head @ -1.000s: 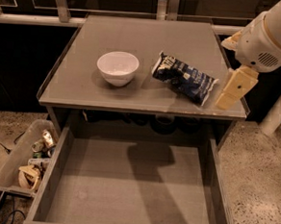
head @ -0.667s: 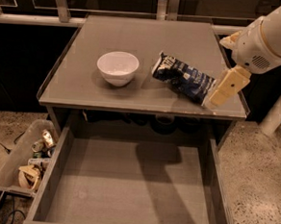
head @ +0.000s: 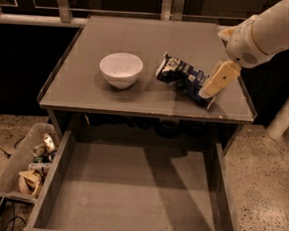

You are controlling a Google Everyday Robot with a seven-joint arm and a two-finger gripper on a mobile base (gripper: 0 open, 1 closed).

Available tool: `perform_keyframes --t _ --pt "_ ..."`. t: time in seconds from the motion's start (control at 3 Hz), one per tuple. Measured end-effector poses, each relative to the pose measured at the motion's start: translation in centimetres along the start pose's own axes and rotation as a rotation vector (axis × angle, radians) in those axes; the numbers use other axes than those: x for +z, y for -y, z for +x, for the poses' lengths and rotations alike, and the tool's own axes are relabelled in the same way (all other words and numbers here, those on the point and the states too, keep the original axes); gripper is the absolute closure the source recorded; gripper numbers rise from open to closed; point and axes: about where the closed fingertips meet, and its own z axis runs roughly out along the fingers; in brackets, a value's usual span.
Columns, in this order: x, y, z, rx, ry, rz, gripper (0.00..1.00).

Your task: Place blue chip bag into top drawer

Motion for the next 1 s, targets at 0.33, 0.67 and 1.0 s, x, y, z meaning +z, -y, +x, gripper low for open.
perform_keyframes --t 0.33,0.67,1.0 --pt "3.4 0.6 -0.2 -0.002 0.008 -0.044 0.0" --pt "6.4 0.7 0.1 0.032 0.04 -0.094 0.0" --pt "8.5 0.4 0.3 0.072 0.066 -0.131 0.0"
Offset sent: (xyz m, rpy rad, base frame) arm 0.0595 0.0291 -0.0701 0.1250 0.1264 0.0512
